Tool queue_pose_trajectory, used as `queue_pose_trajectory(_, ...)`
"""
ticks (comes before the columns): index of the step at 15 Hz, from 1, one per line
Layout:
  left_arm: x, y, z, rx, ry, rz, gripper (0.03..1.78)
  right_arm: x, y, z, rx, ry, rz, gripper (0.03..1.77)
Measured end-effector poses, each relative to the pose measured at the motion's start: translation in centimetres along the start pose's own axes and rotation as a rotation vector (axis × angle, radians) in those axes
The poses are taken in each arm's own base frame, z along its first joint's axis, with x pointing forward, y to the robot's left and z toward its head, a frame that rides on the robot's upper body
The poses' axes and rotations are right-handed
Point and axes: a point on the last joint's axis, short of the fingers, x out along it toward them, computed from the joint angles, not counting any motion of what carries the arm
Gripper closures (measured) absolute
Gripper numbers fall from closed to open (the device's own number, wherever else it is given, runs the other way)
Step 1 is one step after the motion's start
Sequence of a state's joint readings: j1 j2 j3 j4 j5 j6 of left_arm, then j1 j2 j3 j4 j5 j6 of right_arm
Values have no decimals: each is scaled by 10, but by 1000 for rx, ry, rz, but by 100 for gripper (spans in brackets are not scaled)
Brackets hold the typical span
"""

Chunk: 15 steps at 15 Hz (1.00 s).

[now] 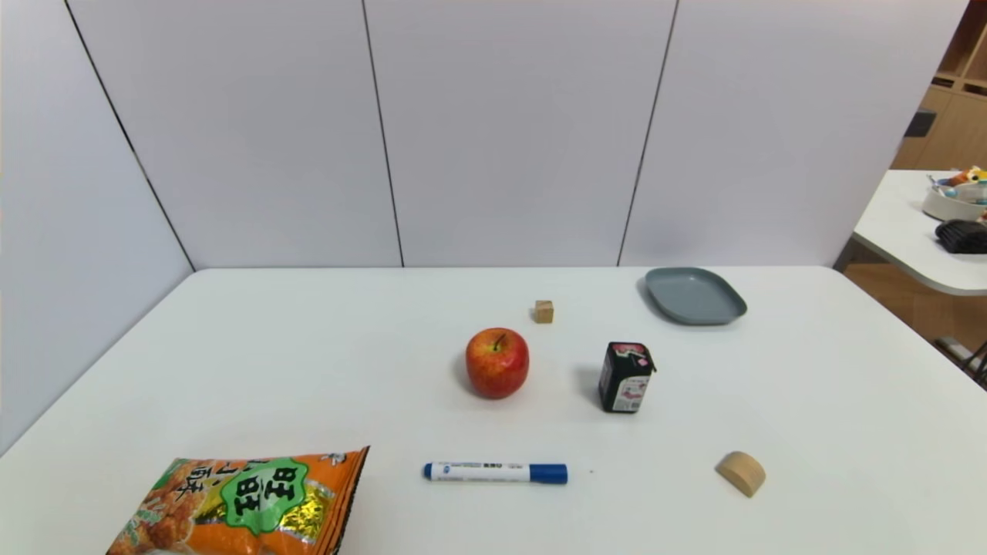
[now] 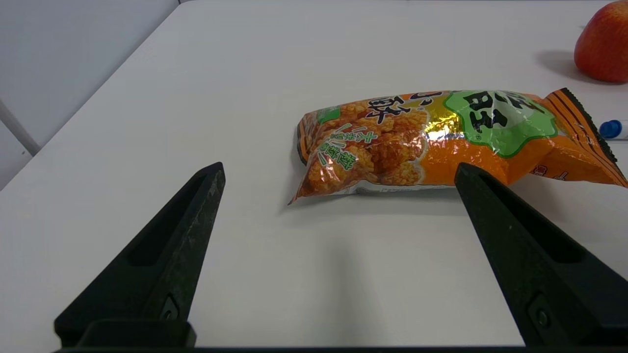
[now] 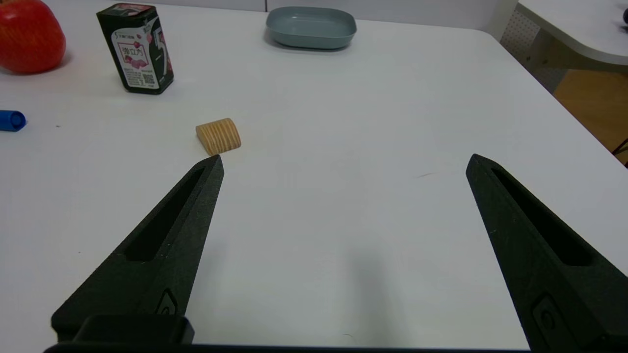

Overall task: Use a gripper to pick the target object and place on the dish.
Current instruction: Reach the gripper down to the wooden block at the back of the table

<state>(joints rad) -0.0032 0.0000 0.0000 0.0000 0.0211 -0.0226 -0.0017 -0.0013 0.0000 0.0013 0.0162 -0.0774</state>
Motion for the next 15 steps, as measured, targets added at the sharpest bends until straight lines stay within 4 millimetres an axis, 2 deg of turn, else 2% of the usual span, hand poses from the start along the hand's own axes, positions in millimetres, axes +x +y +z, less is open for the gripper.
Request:
queue_pose_trajectory(9,0,0,0,0,0,0,12,0,0,1,-3,0,4,9)
queue_pose_trajectory(15,0,0,0,0,0,0,12,7,0,2,-11,86,8,9)
